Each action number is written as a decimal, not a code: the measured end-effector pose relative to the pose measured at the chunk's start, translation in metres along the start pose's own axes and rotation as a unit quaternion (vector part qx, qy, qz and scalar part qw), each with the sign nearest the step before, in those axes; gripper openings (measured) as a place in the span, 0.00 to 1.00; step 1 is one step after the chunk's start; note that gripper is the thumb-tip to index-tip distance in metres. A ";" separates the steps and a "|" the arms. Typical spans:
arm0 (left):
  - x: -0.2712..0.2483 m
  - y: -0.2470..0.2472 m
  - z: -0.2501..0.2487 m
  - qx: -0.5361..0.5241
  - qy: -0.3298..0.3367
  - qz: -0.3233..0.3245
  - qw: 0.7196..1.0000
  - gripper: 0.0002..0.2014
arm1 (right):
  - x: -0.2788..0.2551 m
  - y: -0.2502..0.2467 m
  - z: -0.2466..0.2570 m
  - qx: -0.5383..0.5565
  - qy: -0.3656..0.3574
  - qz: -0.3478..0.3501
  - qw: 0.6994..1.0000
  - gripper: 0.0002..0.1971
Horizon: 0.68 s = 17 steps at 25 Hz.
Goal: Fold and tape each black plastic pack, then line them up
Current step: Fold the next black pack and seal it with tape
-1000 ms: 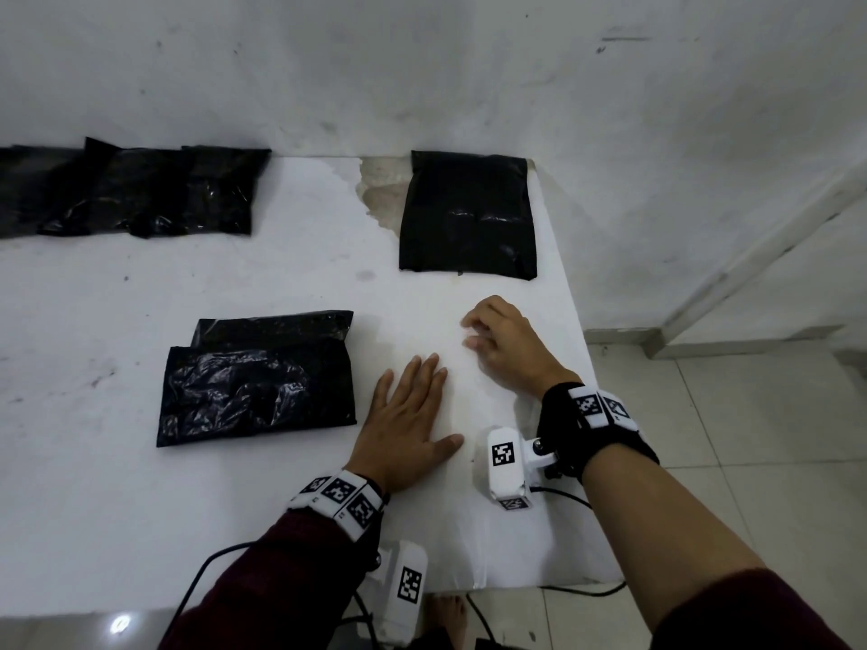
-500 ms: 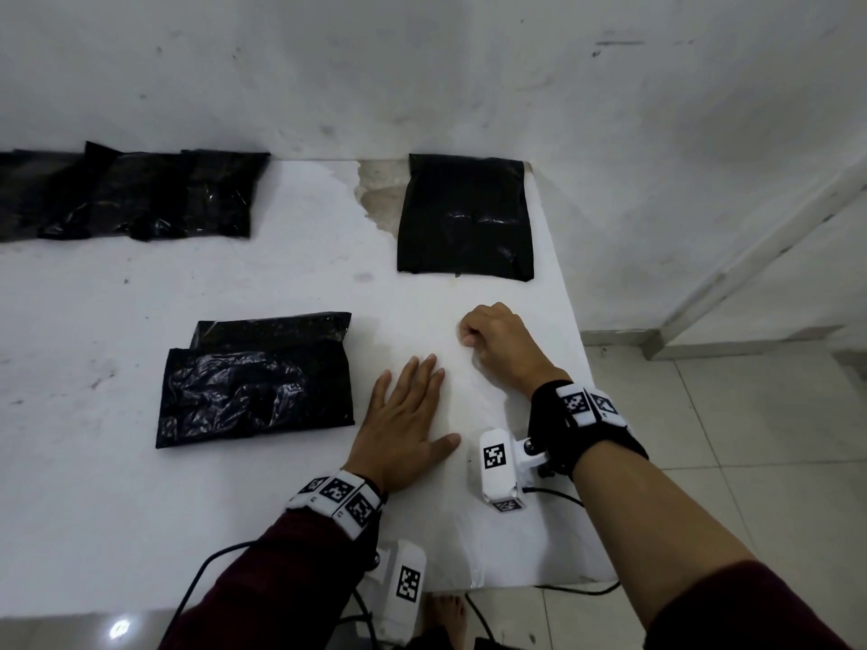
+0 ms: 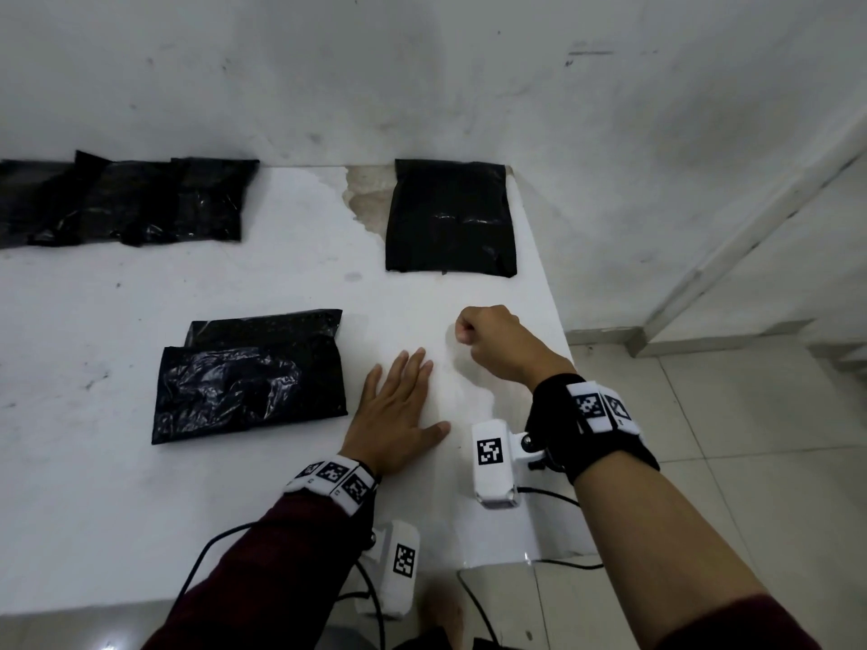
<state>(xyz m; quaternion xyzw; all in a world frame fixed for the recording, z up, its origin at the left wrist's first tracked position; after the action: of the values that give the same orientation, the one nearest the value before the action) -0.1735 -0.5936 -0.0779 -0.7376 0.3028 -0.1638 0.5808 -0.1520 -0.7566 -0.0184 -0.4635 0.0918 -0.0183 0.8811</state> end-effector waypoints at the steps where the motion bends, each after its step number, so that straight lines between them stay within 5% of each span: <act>1: 0.000 0.000 0.000 -0.005 -0.003 0.001 1.000 0.50 | -0.005 -0.003 0.004 -0.002 -0.007 0.005 1.000 0.16; 6: 0.001 -0.003 0.003 -0.104 -0.011 -0.004 0.994 0.53 | -0.027 -0.019 0.016 0.020 -0.025 -0.009 0.999 0.17; 11: -0.006 -0.008 -0.004 -0.331 -0.058 -0.080 0.938 0.20 | -0.047 -0.038 0.031 0.041 -0.044 -0.012 0.998 0.16; 17: -0.027 -0.008 -0.027 -0.403 -0.067 -0.127 0.904 0.02 | -0.066 -0.060 0.048 0.057 -0.066 -0.026 0.996 0.12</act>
<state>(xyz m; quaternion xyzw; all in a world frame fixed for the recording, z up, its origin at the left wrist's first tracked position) -0.2081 -0.5951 -0.0600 -0.9500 0.2075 -0.0505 0.2276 -0.2052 -0.7442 0.0666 -0.4153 0.0207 -0.0156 0.9093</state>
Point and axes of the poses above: each hand's wrist, its own x-axis towards the middle knuckle, its own y-axis out of the palm, z = x × y, the point moved 3 cm from there along x, towards the middle knuckle, and after that the axes turned 8 degrees about -z, right-handed, at the moved point
